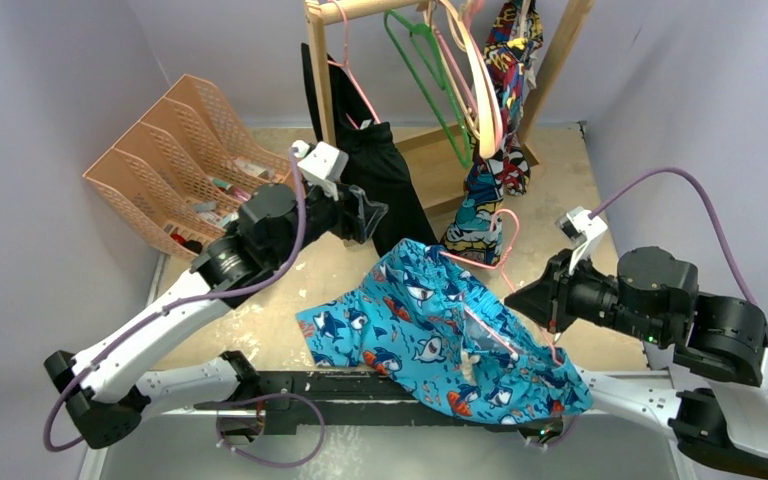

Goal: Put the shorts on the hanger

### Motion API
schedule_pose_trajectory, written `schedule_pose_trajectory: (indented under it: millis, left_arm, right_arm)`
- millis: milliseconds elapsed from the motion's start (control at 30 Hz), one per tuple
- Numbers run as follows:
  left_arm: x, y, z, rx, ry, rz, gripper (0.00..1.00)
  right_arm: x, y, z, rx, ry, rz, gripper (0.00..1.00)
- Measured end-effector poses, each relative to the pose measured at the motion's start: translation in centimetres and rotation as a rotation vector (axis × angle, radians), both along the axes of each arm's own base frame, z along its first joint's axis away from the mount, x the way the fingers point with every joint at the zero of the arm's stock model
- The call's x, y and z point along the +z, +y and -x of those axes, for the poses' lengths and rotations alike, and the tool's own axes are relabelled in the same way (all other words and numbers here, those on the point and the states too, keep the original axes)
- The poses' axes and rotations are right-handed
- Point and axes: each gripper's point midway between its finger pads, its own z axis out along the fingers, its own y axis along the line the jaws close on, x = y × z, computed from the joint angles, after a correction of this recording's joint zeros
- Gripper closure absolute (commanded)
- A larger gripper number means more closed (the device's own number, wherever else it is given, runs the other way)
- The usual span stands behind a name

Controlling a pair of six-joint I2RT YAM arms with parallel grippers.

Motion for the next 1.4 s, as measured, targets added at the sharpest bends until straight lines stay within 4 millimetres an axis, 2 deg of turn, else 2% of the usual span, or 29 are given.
schedule_pose_trajectory:
  millis: [133,333,600,833,900,1000,1167,1400]
  left_arm:
    - [-0.3,-2.4,-1.6,-0.015,0.0,0.045,0.26]
    - [-2.3,-4.5,-3.0,-0.029,0.011,0.093,0.27]
    - [-4.0,-5.1,-5.7,0.078,0.03,0.121,0.51]
    - [-5.7,-2.9,-7.2,0.231,0.048,0.083,0.72]
    - [-6.3,-2.1,-7.3,0.265,0.051,0.068,0.81]
    - [-6.8,-0.8,-7.1,0.311,0.051,0.047,0.89]
    - [-6.2,1.2,-6.7,0.371,0.043,0.036,0.91]
    - [-5.6,3.2,-6.2,0.428,0.031,0.021,0.89]
  right_arm:
    - [0.0,-0.3,0.0,-0.018,0.006,-0.009,1.0]
    - [0.1,-0.5,0.1,-0.034,0.008,-0.023,1.0]
    - [0.3,-0.8,0.2,-0.048,0.013,-0.044,1.0]
    - [0.6,-1.3,0.6,-0.055,0.016,-0.078,1.0]
    - [0.7,-1.4,0.7,-0.056,0.013,-0.084,1.0]
    - [0.7,-1.5,0.6,-0.061,0.011,-0.083,1.0]
    - [1.1,-1.5,0.0,-0.084,-0.002,-0.061,1.0]
    - [4.0,-2.1,-1.3,-0.133,-0.077,-0.07,1.0]
